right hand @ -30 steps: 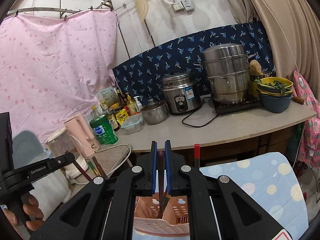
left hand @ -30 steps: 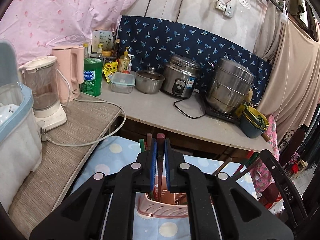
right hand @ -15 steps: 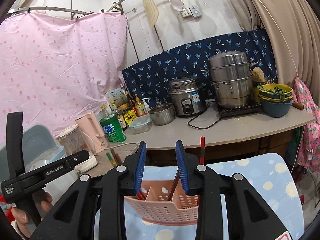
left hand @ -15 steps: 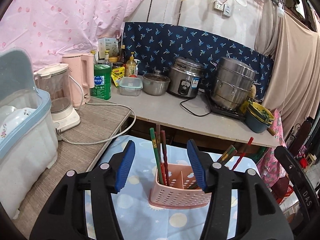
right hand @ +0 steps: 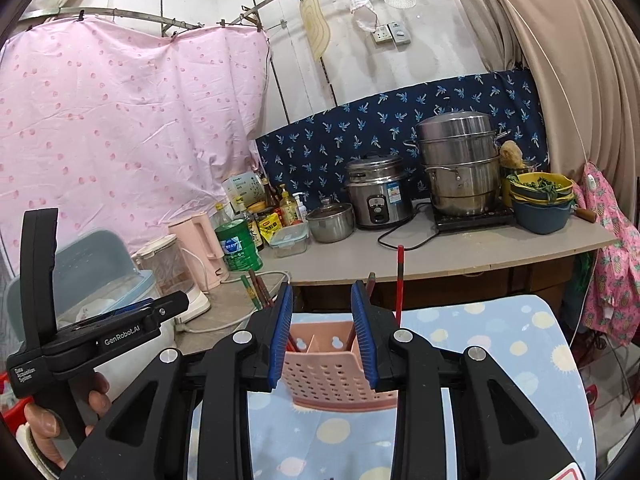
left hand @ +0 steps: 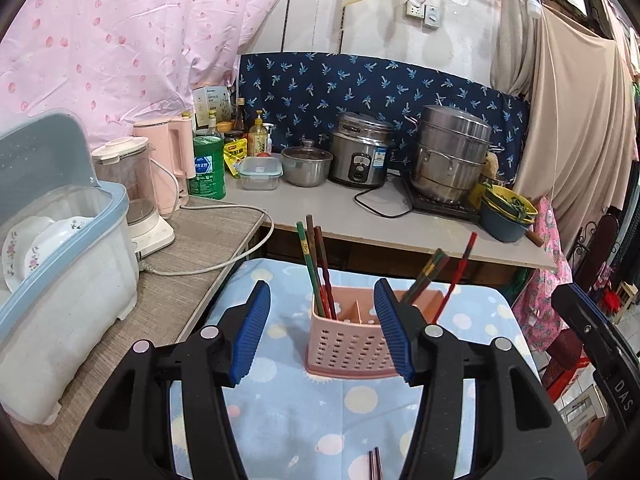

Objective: Organize utensils
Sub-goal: 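Move both open tools back down to the last two dark red chopsticks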

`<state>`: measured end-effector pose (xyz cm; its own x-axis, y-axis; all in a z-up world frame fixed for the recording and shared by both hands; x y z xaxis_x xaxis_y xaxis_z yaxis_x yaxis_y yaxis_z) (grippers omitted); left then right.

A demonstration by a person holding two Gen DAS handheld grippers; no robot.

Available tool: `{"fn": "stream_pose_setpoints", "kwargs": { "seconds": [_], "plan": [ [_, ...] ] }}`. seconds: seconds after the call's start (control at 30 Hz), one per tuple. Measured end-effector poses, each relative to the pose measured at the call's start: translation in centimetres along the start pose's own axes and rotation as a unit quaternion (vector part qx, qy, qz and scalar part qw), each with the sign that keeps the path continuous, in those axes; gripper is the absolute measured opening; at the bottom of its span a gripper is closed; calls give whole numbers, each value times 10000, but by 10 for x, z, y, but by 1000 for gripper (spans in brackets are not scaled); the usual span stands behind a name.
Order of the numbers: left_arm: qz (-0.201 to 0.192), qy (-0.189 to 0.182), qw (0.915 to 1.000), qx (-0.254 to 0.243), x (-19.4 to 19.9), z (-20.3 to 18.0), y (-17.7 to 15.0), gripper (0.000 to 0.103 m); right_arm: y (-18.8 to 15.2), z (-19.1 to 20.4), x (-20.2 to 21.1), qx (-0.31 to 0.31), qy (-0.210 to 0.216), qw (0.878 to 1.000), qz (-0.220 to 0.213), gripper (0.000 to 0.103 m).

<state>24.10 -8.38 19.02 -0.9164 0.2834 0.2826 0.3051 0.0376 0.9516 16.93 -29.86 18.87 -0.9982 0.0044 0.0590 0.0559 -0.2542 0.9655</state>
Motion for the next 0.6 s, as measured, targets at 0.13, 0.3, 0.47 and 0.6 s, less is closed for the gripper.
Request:
{"fn": "stream_pose_setpoints", "kwargs": {
  "seconds": [0.13,0.3,0.47,0.6],
  "plan": [
    [40,-69,10000,-16,20,-1,-11,54,-7,5,23,27,18,10000,83,30],
    [191,-118,9997,-60,42,-1,-35,55,-27,8,54,-85,61,9994,318,30],
    [497,-166,9986,-41,58,2,-66,55,-58,9,84,-134,-15,9981,597,30],
    [724,-105,9972,-124,71,6,-101,55,-82,5,105,-264,-104,9961,840,30]
  ]
}}
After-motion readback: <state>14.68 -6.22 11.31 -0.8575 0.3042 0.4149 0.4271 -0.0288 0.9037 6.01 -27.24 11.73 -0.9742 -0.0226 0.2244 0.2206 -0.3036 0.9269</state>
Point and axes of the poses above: each gripper's, at about its wrist camera, not at the fingertips, and x roughly against the way its jaws point, z to its left, y to its top, the point moved 1 cm from there along -x, roughly the way its jaws point, and after that the axes turned 13 degrees about -z, right-handed, at the moved point
